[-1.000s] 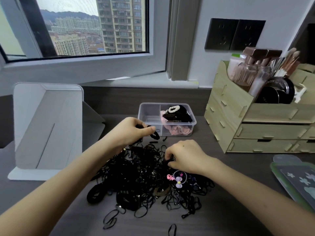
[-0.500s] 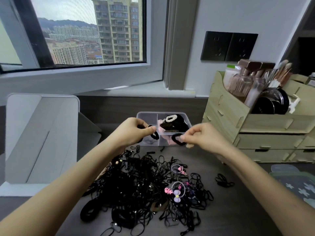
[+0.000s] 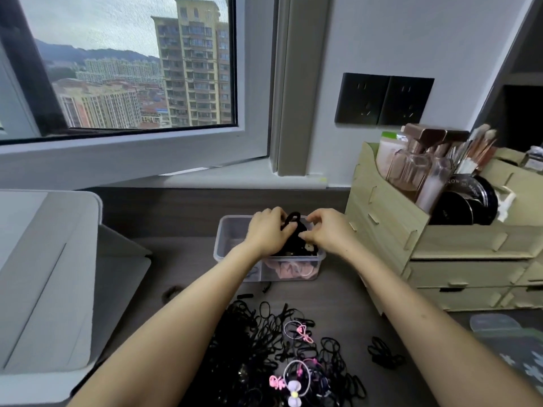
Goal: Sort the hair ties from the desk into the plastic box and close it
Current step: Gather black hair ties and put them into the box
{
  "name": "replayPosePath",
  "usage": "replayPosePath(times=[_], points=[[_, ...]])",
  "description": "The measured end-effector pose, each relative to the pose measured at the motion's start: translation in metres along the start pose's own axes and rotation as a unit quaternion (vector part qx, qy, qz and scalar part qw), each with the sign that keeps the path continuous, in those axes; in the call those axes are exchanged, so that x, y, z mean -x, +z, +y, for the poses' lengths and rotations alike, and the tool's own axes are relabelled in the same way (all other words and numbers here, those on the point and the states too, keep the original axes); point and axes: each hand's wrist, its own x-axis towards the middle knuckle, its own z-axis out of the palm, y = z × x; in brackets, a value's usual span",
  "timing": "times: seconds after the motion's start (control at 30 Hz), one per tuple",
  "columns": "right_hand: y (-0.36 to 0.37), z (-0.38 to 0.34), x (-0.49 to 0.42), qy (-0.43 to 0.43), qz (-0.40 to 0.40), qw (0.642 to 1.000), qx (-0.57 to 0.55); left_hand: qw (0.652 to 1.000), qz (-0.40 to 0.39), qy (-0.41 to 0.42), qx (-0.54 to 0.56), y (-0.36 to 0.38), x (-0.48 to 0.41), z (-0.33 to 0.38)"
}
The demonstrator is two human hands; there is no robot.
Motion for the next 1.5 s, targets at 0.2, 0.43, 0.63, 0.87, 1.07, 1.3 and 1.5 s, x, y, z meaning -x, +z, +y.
replayPosePath(times=[0.2,0.43,0.63,0.87,1.07,1.3,1.5], points=[[0.012,0.009,-0.001,-0.028,0.007,1.000,0.007,0.995,-0.093,0.002,-0.029,0.003,-0.002,0.001],[0.007,0.007,0.002,-0.027,0.068,0.997,0.017,0.941,-0.140,-0.061,0.303,-0.003,0.005,0.021],[0.008,0.004,0.012,-0.145,0.060,0.987,0.035,0.826,-0.058,-0.194,0.526,-0.014,-0.002,0.023],[0.029,-0.001,-0.006,-0.145,-0.145,0.974,0.093,0.911,0.027,-0.134,0.388,-0.038,0.008,-0.008],[0.037,-0.016,-0.029,-0.104,-0.289,0.925,0.225,0.988,-0.149,-0.025,-0.022,-0.026,0.029,-0.021],[0.027,-0.021,-0.029,-0.092,-0.340,0.900,0.256,0.967,-0.204,-0.018,-0.150,-0.021,0.032,-0.018],[-0.003,-0.024,-0.014,-0.129,-0.248,0.944,0.177,0.981,-0.159,-0.011,-0.110,-0.033,0.040,-0.019]])
